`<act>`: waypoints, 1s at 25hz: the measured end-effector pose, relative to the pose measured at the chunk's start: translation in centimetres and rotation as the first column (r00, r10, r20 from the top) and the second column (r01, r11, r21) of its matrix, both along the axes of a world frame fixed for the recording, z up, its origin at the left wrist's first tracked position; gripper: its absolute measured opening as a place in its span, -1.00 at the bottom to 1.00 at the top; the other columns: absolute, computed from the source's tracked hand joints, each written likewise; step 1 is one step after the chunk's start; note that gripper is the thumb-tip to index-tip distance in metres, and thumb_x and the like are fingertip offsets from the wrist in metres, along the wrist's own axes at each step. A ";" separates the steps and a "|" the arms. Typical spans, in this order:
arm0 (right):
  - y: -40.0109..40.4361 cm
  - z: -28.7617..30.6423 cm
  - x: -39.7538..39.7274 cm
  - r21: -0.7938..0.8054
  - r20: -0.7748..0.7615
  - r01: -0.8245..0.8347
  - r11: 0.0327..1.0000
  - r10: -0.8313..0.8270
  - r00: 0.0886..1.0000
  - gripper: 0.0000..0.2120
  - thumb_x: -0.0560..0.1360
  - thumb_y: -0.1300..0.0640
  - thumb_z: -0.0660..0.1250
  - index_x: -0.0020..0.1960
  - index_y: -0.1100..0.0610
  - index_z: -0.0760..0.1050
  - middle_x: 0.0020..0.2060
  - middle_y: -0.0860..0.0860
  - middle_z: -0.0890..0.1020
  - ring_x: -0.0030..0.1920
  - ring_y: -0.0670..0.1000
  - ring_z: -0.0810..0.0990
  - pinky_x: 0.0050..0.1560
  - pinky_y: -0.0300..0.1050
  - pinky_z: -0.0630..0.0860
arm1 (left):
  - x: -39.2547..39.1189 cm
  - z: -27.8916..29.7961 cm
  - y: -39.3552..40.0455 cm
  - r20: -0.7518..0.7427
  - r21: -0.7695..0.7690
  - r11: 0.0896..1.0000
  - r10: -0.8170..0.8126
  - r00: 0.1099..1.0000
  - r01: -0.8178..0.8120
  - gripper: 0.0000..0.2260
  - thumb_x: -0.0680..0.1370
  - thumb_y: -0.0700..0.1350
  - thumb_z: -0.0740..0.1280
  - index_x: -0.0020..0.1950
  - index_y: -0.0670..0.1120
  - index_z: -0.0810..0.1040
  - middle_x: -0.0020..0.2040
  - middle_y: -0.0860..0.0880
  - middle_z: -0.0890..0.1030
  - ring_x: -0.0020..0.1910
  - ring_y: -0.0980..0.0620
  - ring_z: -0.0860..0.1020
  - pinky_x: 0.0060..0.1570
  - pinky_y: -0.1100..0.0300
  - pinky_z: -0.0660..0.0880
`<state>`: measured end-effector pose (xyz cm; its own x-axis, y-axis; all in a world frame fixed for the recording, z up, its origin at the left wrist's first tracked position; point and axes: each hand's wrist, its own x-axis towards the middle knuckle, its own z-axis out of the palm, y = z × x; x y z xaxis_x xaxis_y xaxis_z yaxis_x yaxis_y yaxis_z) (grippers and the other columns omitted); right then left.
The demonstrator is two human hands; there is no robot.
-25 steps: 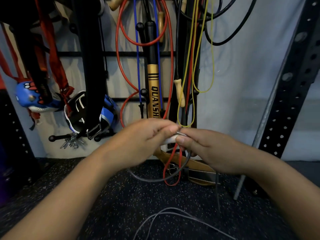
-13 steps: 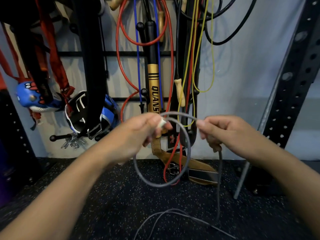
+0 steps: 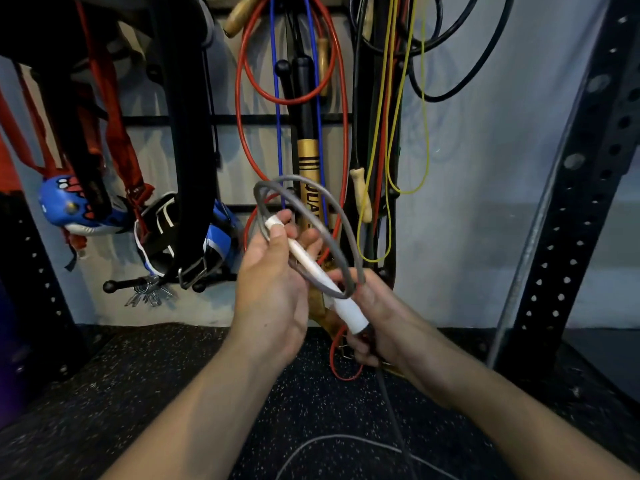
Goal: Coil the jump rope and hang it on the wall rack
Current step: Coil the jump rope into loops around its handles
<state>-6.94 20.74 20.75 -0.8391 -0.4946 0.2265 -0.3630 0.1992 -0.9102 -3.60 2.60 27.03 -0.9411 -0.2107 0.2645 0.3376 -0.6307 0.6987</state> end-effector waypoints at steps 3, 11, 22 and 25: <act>-3.2 1.4 3.5 -0.074 0.017 -0.018 0.997 0.019 1.000 -0.46 0.41 -0.40 0.39 0.29 -0.17 0.49 -0.23 -0.02 0.68 -0.36 -0.07 0.52 -0.37 0.02 0.58 | -0.4 -0.3 -0.2 0.007 0.055 0.998 0.036 0.999 -0.036 -0.73 0.74 -0.14 0.09 0.35 -0.19 0.48 0.08 -0.12 0.53 0.17 -0.04 0.64 0.00 0.04 0.69; -4.0 1.8 3.2 -0.377 0.262 0.302 0.876 -0.212 0.941 -0.78 0.66 -0.05 0.25 0.08 0.10 0.53 -0.42 -0.03 0.40 -0.48 -0.07 0.26 -0.49 -0.20 0.19 | -0.4 -1.4 0.5 0.012 -0.051 0.995 0.084 0.996 -0.083 -0.78 0.74 -0.15 0.09 0.30 -0.15 0.46 -0.01 -0.04 0.56 0.19 -0.06 0.65 0.24 0.05 0.57; -1.0 3.5 2.9 0.208 -0.126 0.311 0.927 -0.290 0.949 -0.78 0.72 0.07 0.05 0.07 -0.07 0.46 -0.37 -0.08 0.38 -0.41 -0.06 0.31 -0.37 -0.06 0.32 | -2.0 -2.7 -3.1 0.221 -0.534 0.833 0.305 0.926 -0.146 -0.53 0.58 -0.29 0.33 0.43 0.01 0.33 0.26 -0.12 0.53 0.07 -0.04 0.60 0.14 -0.05 0.58; -0.5 5.1 3.4 0.446 -0.208 0.253 0.858 -0.176 0.962 -0.85 0.72 -0.02 0.07 0.09 -0.14 0.41 -0.32 -0.07 0.42 -0.38 -0.09 0.34 -0.35 -0.13 0.36 | -1.6 -1.3 -4.2 -0.273 -0.895 0.310 0.187 0.944 -0.320 -0.53 0.57 -0.14 0.42 0.44 0.13 0.41 0.35 0.16 0.54 0.34 0.15 0.49 0.35 0.05 0.45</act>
<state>-3.52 20.23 25.85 -0.9101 -0.3861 0.1507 -0.3898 0.6738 -0.6278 -5.18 -1.61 25.70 -0.8426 0.0053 0.5385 0.4627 0.5186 0.7190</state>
